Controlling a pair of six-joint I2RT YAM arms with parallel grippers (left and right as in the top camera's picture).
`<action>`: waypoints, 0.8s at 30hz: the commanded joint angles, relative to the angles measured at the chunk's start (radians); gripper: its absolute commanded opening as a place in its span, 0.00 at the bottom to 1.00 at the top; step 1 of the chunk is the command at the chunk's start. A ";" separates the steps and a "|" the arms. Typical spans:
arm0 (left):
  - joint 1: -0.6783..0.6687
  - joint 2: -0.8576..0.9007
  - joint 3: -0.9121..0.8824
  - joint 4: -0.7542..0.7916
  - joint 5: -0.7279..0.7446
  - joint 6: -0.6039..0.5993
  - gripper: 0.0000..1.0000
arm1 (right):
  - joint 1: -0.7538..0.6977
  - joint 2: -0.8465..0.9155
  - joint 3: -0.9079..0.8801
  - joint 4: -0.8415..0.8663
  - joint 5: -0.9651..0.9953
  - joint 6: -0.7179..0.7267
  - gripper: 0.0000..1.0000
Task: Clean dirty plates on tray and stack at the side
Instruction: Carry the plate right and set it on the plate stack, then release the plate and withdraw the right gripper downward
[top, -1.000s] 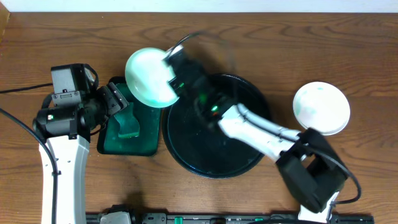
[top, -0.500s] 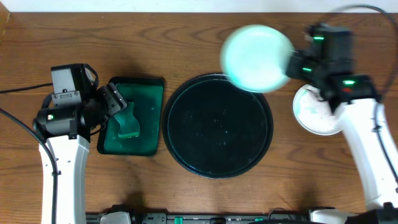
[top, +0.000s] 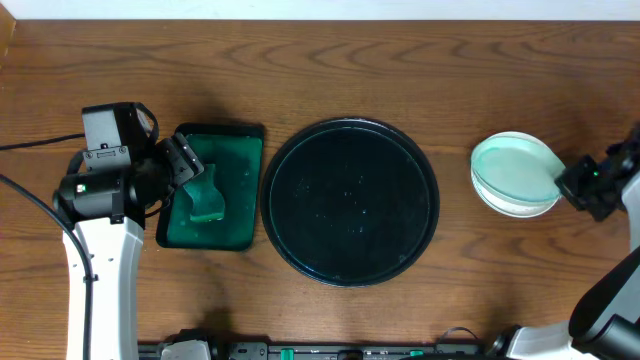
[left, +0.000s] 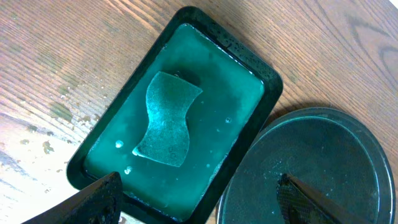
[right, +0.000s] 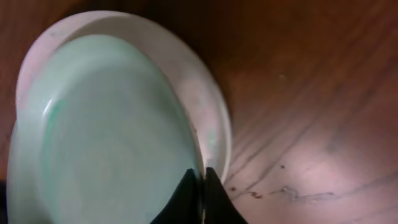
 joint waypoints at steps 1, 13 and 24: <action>0.002 0.000 0.023 -0.004 0.009 0.007 0.80 | -0.025 -0.001 0.002 0.010 -0.056 -0.002 0.58; 0.002 0.000 0.023 -0.004 0.009 0.007 0.80 | 0.220 -0.359 0.005 -0.003 -0.571 -0.253 0.78; 0.002 0.000 0.023 -0.004 0.009 0.007 0.80 | 0.564 -0.671 0.005 -0.011 -0.533 -0.262 0.99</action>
